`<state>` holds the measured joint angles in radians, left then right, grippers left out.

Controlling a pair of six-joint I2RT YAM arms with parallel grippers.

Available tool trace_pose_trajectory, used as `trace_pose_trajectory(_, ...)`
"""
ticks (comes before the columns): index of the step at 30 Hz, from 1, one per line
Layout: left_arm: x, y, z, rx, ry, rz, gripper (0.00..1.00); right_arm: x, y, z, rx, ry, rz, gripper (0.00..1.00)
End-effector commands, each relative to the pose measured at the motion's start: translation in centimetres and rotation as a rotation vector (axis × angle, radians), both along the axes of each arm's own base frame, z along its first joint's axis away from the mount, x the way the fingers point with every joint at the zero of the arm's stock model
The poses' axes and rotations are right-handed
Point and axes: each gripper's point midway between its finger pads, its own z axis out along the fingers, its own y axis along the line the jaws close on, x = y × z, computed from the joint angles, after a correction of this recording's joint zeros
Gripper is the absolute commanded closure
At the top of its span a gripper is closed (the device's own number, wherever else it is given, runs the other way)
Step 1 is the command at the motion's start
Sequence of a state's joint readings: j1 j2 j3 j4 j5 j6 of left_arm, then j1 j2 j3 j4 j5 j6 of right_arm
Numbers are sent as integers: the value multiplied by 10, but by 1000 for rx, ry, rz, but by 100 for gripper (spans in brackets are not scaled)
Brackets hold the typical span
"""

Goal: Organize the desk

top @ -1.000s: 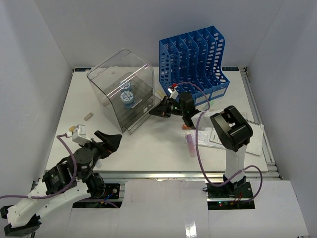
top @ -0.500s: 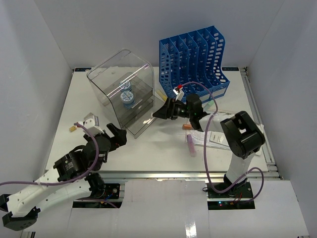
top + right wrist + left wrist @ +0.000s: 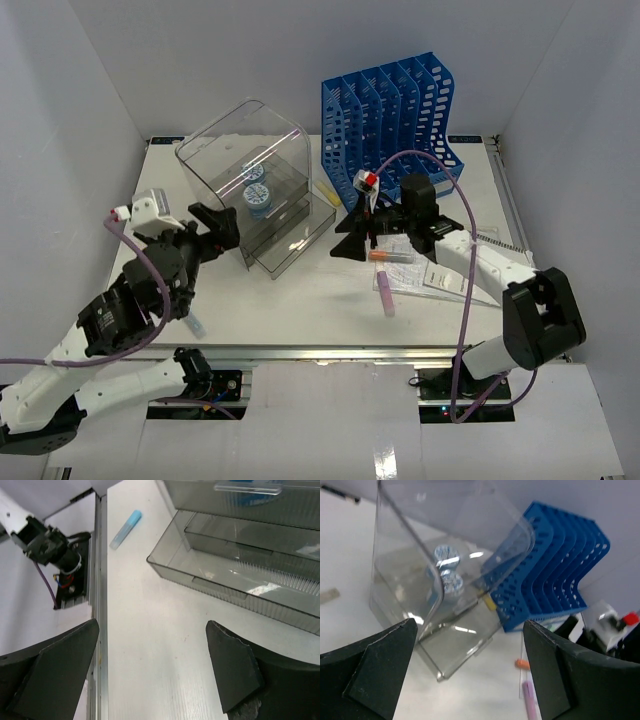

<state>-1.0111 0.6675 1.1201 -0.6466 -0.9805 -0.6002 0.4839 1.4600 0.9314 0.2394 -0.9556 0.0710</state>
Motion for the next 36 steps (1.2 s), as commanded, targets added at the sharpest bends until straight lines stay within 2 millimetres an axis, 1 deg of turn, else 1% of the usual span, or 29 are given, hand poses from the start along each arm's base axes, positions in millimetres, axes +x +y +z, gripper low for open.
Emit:
trace_pose_trajectory(1, 2, 28, 98, 39, -207, 94, 2, -38, -18, 8, -39, -155, 157, 6)
trace_pose_trajectory(3, -4, 38, 126, -8, -268, 113, 2, -51, -22, 16, -26, -187, 218, 5)
trace_pose_trajectory(4, -8, 42, 135, -11, -278, 117, 2, -54, -25, 15, -40, -193, 227, 5)
trace_pose_trajectory(6, -16, 59, 153, -9, -298, 169, 2, -60, -31, 13, -64, -216, 235, 5)
trace_pose_trajectory(8, -25, 60, 151, -26, -283, 135, 2, -58, -35, 5, -92, -225, 211, 5)
trace_pose_trajectory(9, -31, 70, 153, -57, -300, 107, 4, -59, -37, 1, -100, -230, 207, 5)
trace_pose_trajectory(11, -35, 98, 150, -159, -312, 42, 14, -59, -41, -5, -105, -230, 203, 5)
trace_pose_trajectory(12, -34, 102, 148, -170, -305, -11, 16, -60, -43, -7, -105, -231, 201, 4)
trace_pose_trajectory(14, -35, 86, 147, -85, -307, -62, 16, -58, -46, -11, -108, -223, 192, 4)
trace_pose_trajectory(15, -35, 81, 150, -57, -311, -62, 15, -57, -48, -13, -110, -217, 189, 4)
trace_pose_trajectory(16, -35, 80, 155, -55, -327, -39, 14, -57, -49, -15, -110, -212, 186, 4)
trace_pose_trajectory(17, -34, 81, 162, -96, -347, 7, 13, -56, -50, -16, -110, -205, 182, 5)
trace_pose_trajectory(19, -34, 91, 166, 74, -358, 104, 11, -56, -52, -20, -112, -195, 180, 5)
trace_pose_trajectory(20, -34, 88, 173, 106, -359, 140, 10, -55, -52, -21, -114, -193, 178, 5)
trace_pose_trajectory(21, -36, 79, 181, 138, -361, 170, 9, -54, -53, -22, -115, -192, 175, 5)
trace_pose_trajectory(22, -37, 63, 192, 179, -370, 188, 8, -53, -53, -23, -116, -190, 172, 5)
trace_pose_trajectory(24, -40, 45, 205, 292, -382, 224, 5, -52, -54, -24, -118, -185, 170, 5)
trace_pose_trajectory(25, -42, 34, 213, 332, -390, 247, 4, -51, -54, -24, -117, -183, 169, 5)
trace_pose_trajectory(26, -44, 28, 221, 347, -397, 271, 3, -51, -54, -24, -117, -184, 168, 5)
trace_pose_trajectory(28, -46, 28, 239, 332, -406, 320, 2, -50, -56, -23, -117, -188, 162, 5)
trace_pose_trajectory(29, -46, 33, 246, 313, -414, 322, 2, -50, -56, -23, -116, -192, 160, 5)
trace_pose_trajectory(30, -46, 38, 254, 292, -426, 315, 2, -51, -57, -22, -116, -198, 159, 4)
trace_pose_trajectory(33, -43, 37, 278, 252, -488, 229, 2, -50, -59, -21, -113, -211, 154, 4)
trace_pose_trajectory(36, -44, 26, 281, 307, -503, 221, 2, -48, -59, -21, -112, -204, 152, 4)
